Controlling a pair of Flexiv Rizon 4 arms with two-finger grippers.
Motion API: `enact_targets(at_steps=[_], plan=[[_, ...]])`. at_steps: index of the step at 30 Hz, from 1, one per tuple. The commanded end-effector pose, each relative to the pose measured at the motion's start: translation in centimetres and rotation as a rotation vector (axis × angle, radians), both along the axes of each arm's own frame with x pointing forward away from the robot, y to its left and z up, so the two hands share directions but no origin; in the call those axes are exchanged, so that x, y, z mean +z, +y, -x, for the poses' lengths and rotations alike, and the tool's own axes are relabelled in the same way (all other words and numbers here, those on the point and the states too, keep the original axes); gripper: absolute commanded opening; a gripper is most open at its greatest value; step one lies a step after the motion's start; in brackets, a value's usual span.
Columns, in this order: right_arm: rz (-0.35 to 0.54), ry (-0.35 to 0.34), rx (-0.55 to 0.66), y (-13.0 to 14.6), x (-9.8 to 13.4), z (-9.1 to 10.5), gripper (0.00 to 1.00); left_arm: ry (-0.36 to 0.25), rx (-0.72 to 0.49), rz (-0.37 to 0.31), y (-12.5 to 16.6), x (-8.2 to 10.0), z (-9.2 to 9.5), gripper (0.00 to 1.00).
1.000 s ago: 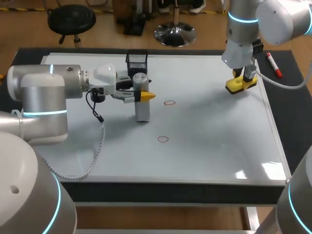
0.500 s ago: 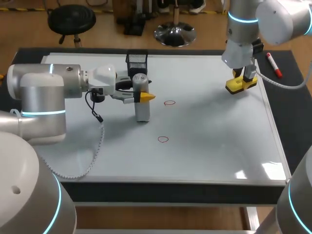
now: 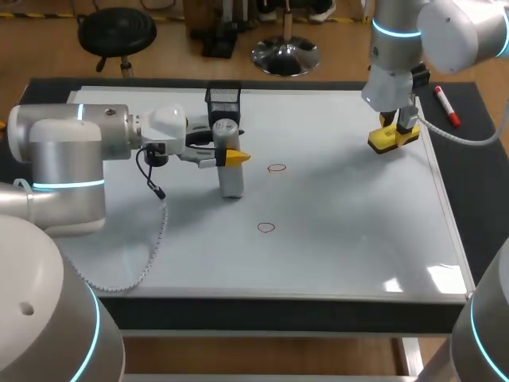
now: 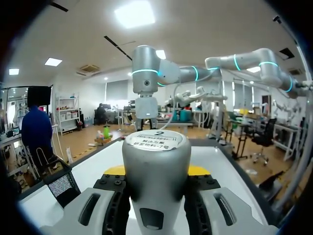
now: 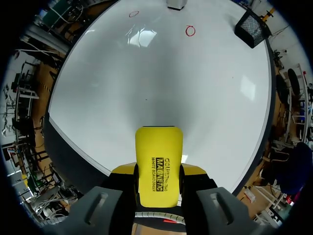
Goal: Pick up the inspection probe, press it on each red-marked spot on the whiteboard one by one, put down the probe, pick up the eraser, and wipe off all the red marks.
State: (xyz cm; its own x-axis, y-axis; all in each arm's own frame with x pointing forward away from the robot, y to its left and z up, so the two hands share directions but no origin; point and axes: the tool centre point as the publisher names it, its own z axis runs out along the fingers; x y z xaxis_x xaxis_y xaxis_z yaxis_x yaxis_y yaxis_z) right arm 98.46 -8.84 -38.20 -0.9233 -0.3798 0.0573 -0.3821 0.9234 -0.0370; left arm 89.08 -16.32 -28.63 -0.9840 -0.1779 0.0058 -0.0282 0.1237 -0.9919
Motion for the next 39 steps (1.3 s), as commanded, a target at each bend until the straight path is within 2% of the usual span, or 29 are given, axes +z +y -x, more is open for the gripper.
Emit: enact_targets(at_steps=[1,10,26,39], plan=[[0.003,0.0,0.002,-0.1,0.2,0.0,0.0,-0.01,0.067,0.004,1.2,0.7,1.2,0.0],[0.003,0.0,0.002,-0.1,0.2,0.0,0.0,-0.019,0.218,-0.005,4.5,1.3,1.9,0.0],[0.003,0.0,0.002,-0.1,0.2,0.0,0.0,-0.076,0.484,-0.037,11.9,3.2,2.9,0.0],[0.003,0.0,0.002,-0.1,0.2,0.0,0.0,-0.073,0.649,-0.065,16.8,3.7,4.3,0.0]])
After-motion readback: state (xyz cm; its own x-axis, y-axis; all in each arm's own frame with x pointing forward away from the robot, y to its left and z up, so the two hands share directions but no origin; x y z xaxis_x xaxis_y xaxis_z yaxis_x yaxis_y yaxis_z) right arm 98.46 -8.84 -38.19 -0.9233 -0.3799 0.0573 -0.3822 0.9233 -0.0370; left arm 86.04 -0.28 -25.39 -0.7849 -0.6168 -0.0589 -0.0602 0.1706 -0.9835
